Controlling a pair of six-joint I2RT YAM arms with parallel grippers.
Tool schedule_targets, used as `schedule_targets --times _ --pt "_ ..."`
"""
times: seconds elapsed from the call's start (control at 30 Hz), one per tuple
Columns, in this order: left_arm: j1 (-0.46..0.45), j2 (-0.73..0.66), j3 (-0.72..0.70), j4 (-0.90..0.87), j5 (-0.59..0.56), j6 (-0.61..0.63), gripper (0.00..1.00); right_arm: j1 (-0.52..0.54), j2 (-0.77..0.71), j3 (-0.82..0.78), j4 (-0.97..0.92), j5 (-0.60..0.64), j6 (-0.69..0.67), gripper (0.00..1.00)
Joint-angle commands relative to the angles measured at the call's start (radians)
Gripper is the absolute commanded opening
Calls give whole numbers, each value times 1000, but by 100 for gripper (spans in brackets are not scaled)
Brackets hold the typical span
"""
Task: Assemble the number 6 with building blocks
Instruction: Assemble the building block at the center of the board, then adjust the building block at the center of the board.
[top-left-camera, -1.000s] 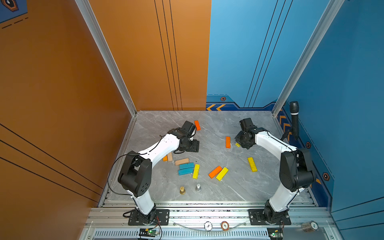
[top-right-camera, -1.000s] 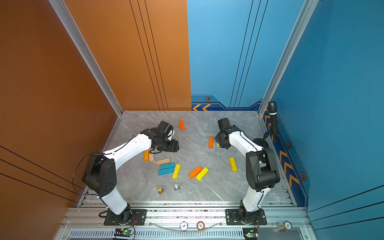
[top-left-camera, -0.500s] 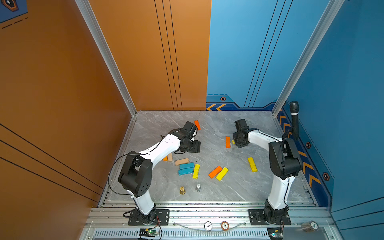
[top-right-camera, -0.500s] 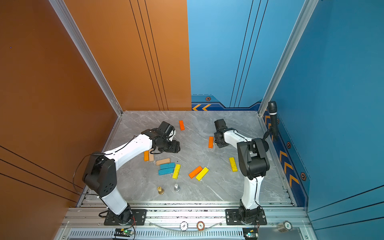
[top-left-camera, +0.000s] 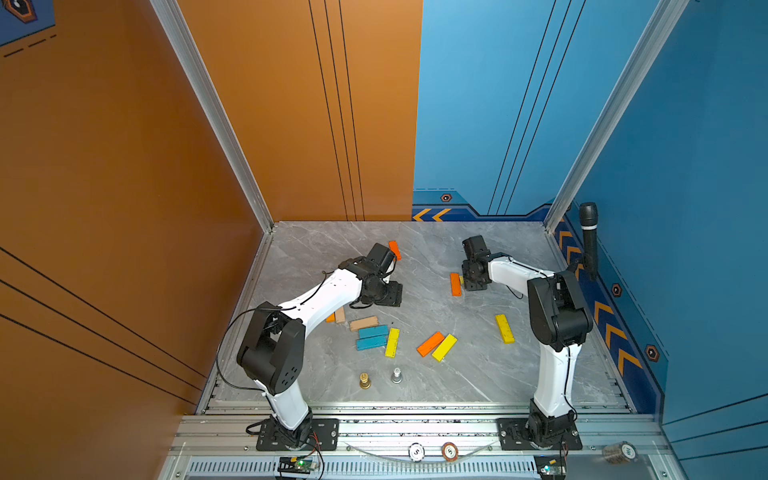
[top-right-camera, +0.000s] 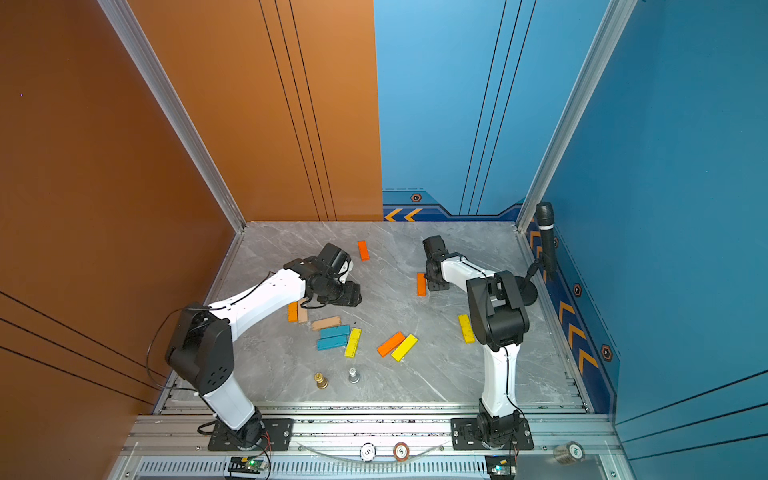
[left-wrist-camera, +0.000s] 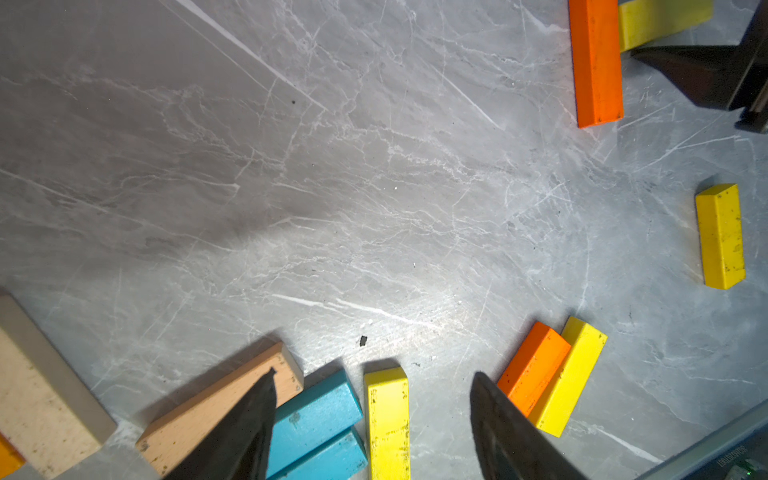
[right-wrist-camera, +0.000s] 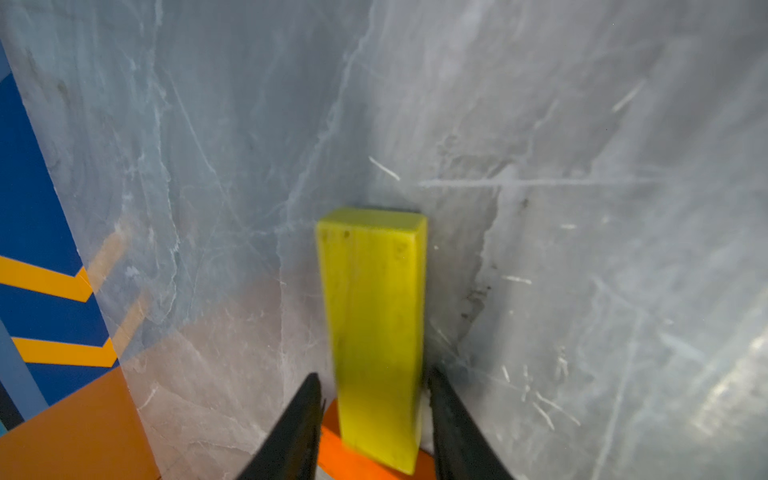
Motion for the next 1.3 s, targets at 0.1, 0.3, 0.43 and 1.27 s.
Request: schedule_targets --times 0.1,0.3,0.43,1.27 --pt "6 1 -2 -7 4 4 74 1 -86 52 -58 57 -48 64" --pt "7 -12 -8 -2 1 -1 75 0 -195 76 -103 126 -381 63" --pt "1 -15 -15 3 -39 9 75 -28 -243 53 -121 71 -761 60" --pt "-126 266 281 -80 -85 -58 75 -99 -323 -80 -331 -72 -1420 57"
